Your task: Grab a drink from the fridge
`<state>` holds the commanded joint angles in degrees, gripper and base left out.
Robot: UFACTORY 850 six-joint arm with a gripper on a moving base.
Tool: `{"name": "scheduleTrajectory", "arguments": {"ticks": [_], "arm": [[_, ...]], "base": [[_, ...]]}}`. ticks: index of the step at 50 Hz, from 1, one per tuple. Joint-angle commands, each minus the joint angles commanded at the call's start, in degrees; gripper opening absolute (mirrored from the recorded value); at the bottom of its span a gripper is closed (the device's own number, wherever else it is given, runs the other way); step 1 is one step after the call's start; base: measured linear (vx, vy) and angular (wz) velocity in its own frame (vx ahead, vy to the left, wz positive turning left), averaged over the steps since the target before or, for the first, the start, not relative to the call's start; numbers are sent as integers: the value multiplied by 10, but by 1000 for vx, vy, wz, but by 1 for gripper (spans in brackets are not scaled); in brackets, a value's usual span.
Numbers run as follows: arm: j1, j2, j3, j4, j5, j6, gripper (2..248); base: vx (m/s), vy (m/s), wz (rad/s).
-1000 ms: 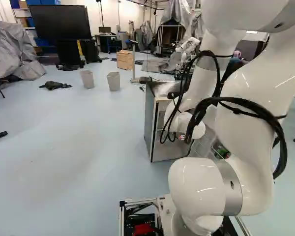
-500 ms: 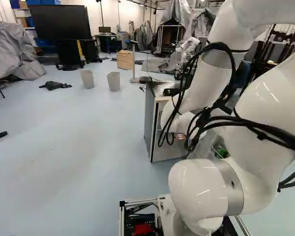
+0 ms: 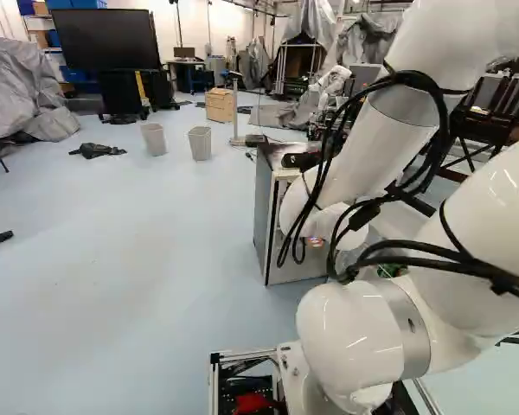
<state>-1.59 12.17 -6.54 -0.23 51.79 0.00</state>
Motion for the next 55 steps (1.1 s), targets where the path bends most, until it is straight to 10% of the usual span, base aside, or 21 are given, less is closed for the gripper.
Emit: {"name": "scheduleTrajectory", "arguments": {"ticks": [55], "arm": [[16, 38, 15, 2, -18, 0, 26]], "base": [[0, 0, 0]]}}
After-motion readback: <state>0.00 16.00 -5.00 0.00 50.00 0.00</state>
